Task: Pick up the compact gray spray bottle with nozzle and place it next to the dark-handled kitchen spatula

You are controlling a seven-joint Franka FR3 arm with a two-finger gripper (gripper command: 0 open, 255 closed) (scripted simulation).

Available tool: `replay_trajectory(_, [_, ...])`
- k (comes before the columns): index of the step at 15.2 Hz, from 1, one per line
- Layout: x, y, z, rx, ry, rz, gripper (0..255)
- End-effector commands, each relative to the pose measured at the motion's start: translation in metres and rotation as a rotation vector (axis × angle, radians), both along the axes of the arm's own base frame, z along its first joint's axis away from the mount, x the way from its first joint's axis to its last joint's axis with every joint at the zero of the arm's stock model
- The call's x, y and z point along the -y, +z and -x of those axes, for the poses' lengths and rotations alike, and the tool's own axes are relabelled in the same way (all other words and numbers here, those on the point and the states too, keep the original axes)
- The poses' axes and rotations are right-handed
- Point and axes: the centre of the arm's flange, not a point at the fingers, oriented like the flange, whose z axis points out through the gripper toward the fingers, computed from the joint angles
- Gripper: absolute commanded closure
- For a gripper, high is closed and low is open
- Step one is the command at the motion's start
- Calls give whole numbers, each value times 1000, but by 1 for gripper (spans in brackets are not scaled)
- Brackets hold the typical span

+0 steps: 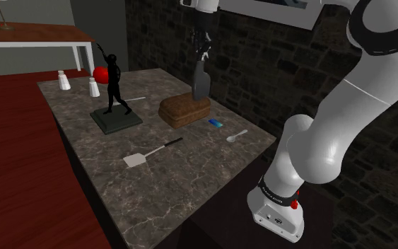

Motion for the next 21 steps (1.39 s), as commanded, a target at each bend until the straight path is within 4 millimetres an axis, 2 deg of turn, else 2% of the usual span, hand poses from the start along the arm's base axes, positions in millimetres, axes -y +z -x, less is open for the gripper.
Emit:
replay_trajectory(1, [-28, 9, 6, 1, -2, 1, 255])
replay_trajectory(21, [-275, 86, 58, 1, -2, 1, 255])
